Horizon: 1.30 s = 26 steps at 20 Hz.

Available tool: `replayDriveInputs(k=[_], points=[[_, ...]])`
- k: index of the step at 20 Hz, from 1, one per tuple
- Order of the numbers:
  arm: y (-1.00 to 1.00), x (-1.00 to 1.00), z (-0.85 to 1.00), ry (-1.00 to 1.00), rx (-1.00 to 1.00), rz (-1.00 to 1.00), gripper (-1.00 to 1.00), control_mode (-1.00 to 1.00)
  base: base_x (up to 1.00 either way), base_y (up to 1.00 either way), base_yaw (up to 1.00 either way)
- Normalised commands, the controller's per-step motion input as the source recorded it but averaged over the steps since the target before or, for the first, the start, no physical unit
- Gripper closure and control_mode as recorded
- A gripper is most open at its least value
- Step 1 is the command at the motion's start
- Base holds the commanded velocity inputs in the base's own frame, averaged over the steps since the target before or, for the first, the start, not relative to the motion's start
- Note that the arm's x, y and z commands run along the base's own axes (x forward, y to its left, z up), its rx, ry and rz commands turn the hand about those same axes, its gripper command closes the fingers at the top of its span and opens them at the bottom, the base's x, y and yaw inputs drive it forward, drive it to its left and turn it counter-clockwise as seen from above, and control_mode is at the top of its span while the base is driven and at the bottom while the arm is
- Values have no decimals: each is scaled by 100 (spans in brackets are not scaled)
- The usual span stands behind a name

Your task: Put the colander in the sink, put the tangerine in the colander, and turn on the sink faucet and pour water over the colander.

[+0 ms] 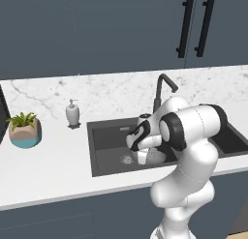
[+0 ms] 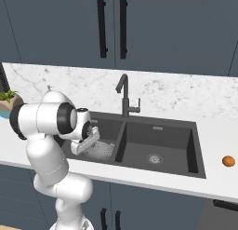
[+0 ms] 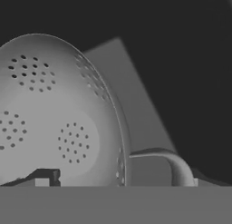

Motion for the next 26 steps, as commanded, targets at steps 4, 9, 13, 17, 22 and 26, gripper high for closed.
replayDriveInputs(k=[4,9,13,17,22,26], points=[[0,15,-8,-2,0,0,-100,-100,0,0,0],[1,22,-10,-24,0,0,-100,-100,0,0,0],[0,10,-5,-22,0,0,-100,-100,0,0,0],[-1,-54,32,0,0,0,-100,-100,0,0,0],[0,-52,62,0,0,0,-100,-100,0,0,0],[0,-38,71,2,0,0,-100,-100,0,0,0]])
